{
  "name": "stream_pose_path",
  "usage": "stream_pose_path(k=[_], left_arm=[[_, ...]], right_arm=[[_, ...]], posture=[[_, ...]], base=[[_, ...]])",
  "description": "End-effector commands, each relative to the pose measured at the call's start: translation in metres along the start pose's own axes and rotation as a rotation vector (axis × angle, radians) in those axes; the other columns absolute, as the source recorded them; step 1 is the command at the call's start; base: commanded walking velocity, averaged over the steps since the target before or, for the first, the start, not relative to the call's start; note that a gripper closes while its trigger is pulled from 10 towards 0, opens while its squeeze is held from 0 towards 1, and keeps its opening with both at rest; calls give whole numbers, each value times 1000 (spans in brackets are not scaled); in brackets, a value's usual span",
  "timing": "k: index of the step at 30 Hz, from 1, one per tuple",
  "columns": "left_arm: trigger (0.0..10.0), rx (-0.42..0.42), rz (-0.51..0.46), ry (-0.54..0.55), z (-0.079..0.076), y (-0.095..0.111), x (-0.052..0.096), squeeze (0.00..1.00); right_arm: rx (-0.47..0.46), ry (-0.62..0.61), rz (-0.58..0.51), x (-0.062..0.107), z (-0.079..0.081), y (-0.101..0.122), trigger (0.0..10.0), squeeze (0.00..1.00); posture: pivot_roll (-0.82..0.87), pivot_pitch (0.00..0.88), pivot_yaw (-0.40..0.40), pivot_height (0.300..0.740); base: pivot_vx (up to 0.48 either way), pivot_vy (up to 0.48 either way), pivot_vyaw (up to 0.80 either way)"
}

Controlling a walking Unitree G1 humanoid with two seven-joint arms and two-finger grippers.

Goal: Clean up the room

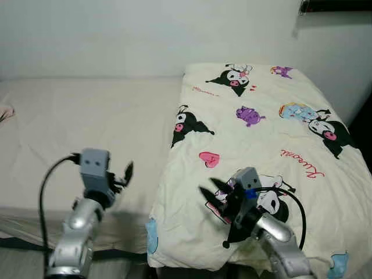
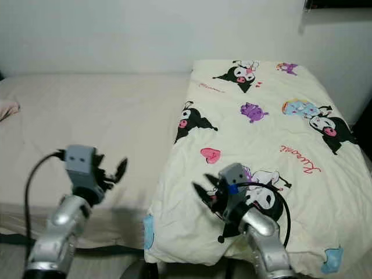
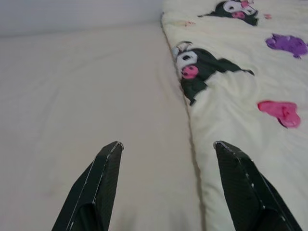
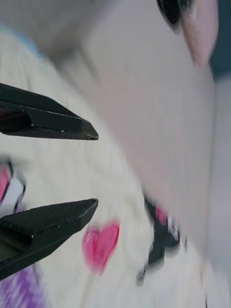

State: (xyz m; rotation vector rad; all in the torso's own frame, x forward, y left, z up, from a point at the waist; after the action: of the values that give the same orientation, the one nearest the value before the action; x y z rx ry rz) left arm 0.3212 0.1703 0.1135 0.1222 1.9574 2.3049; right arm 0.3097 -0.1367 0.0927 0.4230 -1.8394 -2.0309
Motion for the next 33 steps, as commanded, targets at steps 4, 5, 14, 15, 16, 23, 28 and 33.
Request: stream_pose_path(k=[4,5,14,15,16,23,28,33], left_arm=[[10000,-12,12,30,-2,-7,0,0],[10000,-14,12,36,-3,-8,0,0],[10000,-19,-2,5,-14,-6,-3,0],[10000,-20,-11,-3,-16,-5,-4,0],[10000,-22,-17,-5,-17,-4,-4,0],[10000,-8,-33,-19,-25,-3,-4,0],[10000,-2,-38,-34,-31,-3,-3,0],[10000,-2,-46,-41,-33,-2,-3,0]], right_arm=[[-17,-211,-11,10,-18,-8,10000,0],[-30,-255,-18,13,-20,-9,10000,0],[-43,-297,-28,16,-17,-15,10000,0],[-42,-304,-37,17,-17,-14,10000,0],[-41,-310,-43,17,-17,-14,10000,0],[-20,-342,-34,15,-17,-17,10000,0],[-29,-349,-34,13,-15,-18,10000,0],[-30,-343,-39,10,-13,-17,10000,0]], posture=[[25,6,34,605],[15,0,39,605],[2,0,41,605],[1,0,40,610],[1,0,40,615],[2,0,36,645],[2,0,34,670],[3,0,33,695]], base=[[0,0,0],[0,0,0],[0,0,0],[0,0,0],[0,0,0],[0,0,0],[0,0,0],[0,0,0]])
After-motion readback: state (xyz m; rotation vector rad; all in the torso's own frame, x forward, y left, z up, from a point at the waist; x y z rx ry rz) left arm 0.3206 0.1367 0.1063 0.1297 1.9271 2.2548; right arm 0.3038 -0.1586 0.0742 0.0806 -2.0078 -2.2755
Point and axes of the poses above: a point about 5 cm out from each wrist's last joint towards the gripper, its own x axis pointing back from the gripper into the wrist, its own y axis along the axis of the wrist's last joint, z = x × y, the point moved 3 cm from there along -x, pointing out of the wrist towards the gripper, and after that the axes turned 8 degrees about -x, right-handed, at the moved point
